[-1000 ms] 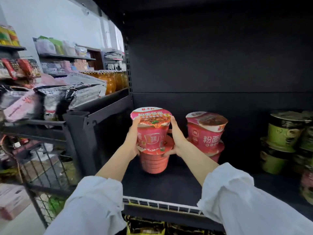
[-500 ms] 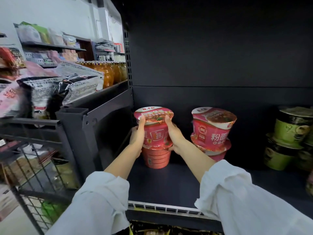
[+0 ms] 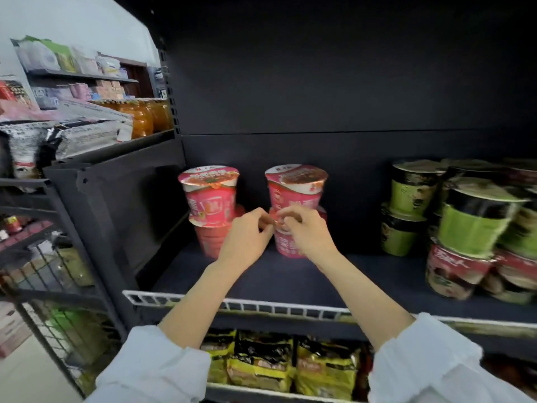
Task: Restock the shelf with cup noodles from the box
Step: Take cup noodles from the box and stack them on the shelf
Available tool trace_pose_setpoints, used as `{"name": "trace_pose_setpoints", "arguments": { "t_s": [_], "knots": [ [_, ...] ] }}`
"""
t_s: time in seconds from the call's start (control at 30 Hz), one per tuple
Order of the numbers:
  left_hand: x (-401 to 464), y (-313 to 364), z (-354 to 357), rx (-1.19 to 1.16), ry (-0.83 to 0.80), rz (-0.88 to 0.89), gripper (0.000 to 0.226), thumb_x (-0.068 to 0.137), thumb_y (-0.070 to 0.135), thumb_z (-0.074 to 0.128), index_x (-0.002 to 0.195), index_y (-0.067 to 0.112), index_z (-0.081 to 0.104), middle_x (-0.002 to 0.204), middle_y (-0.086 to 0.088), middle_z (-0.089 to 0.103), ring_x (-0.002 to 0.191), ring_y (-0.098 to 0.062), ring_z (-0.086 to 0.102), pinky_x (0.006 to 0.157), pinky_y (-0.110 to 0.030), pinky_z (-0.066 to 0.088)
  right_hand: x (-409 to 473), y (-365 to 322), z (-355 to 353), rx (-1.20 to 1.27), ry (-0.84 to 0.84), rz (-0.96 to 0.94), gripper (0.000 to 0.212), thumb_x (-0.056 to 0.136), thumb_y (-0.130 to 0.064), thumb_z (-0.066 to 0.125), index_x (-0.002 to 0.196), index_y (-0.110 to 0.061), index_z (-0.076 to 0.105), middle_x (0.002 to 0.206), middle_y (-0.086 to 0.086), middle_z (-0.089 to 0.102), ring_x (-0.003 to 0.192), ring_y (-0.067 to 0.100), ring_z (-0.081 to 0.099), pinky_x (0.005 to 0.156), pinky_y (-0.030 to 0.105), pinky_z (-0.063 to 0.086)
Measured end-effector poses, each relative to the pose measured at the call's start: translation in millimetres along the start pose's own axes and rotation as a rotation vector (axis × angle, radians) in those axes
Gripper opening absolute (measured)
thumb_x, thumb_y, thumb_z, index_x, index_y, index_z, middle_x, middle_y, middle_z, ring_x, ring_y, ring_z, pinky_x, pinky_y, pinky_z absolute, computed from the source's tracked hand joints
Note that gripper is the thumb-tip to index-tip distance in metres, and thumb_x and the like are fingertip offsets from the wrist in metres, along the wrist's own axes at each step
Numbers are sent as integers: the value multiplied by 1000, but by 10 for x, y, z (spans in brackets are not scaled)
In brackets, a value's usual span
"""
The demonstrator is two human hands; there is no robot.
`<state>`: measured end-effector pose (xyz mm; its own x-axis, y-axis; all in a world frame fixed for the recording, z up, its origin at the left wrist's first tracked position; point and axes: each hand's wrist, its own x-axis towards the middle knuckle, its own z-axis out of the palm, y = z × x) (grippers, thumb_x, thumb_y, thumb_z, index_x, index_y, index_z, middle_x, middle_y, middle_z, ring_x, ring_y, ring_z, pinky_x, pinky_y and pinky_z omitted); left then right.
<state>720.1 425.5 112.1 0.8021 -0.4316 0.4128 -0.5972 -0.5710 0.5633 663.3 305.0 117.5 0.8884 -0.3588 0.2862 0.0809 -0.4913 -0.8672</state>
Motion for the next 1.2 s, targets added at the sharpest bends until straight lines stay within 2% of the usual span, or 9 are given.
{"name": "trace_pose_setpoints", "arguments": {
  "t_s": [0.1, 0.23, 0.4, 0.47, 0.57, 0.67, 0.77, 0.93, 1.2],
  "knots": [
    [-390, 438, 308, 247, 77, 49, 11, 89, 20, 55, 97, 15, 61, 90, -2, 69, 85, -24, 64, 73, -40, 51, -408, 205, -488, -146, -23, -79, 21, 93, -9, 48, 101, -13, 67, 101, -3, 67, 89, 12, 63, 80, 30, 53],
    [-938, 1044, 775, 187, 89, 17, 12, 89, 23, 54, 93, 14, 60, 89, -3, 68, 86, -27, 63, 74, -41, 50, -977, 485, -1125, -209, -56, -49, 18, 95, -13, 46, 97, -17, 64, 91, 4, 70, 81, 26, 66, 79, 44, 54],
    [-1536, 1722, 1207, 23, -3, -43, 9, 89, 19, 56, 90, 14, 63, 86, -3, 69, 82, -23, 65, 72, -40, 53, -1798, 824, -1908, -291, -52, 22, 19, 95, -13, 47, 100, -15, 64, 86, 1, 68, 80, 23, 66, 76, 36, 53],
    [-1799, 2017, 1362, -8, -52, -53, 10, 90, 22, 56, 90, 14, 63, 82, -1, 66, 80, -21, 64, 72, -38, 53, -2140, 945, -2239, -328, -30, 64, 19, 96, -15, 48, 102, -14, 65, 88, 4, 67, 83, 22, 64, 72, 30, 47],
    [-2225, 2468, 1609, -54, -124, -20, 12, 91, 24, 56, 90, 14, 63, 81, 0, 63, 80, -20, 64, 72, -36, 54, -2667, 1097, -2708, -349, 5, 143, 22, 96, -14, 47, 108, -12, 65, 96, 10, 69, 83, 25, 64, 70, 29, 47],
    [-2713, 2947, 1887, -95, -191, 18, 11, 91, 24, 55, 93, 17, 64, 86, 4, 64, 80, -15, 61, 70, -30, 50, -3246, 1223, -3113, -381, 44, 197, 24, 97, -14, 46, 113, -11, 64, 105, 6, 67, 79, 16, 58, 69, 26, 45],
    [-3234, 3407, 2165, -154, -258, 25, 12, 91, 23, 55, 96, 18, 65, 88, 7, 63, 79, -11, 57, 69, -26, 46, -3866, 1352, -3484, -417, 64, 245, 25, 96, -16, 47, 115, -12, 63, 112, 3, 65, 86, 12, 55, 68, 19, 41],
    [-3939, 4106, 2461, -246, -437, 17, 21, 91, 24, 56, 111, 17, 55, 92, 1, 66, 71, -14, 61, 66, -31, 51, -4767, 1511, -4134, -477, 5, 388, 26, 96, -17, 47, 114, -11, 64, 109, 6, 66, 99, 24, 61, 78, 27, 44],
    [-4445, 5210, 2931, -251, -636, 132, 17, 94, 22, 52, 108, 15, 58, 96, 2, 61, 86, -12, 58, 76, -27, 50, -5646, 1987, -5231, -546, 35, 563, 24, 92, -15, 52, 108, -8, 68, 108, 9, 67, 95, 25, 60, 71, 21, 36]
  ]
}}
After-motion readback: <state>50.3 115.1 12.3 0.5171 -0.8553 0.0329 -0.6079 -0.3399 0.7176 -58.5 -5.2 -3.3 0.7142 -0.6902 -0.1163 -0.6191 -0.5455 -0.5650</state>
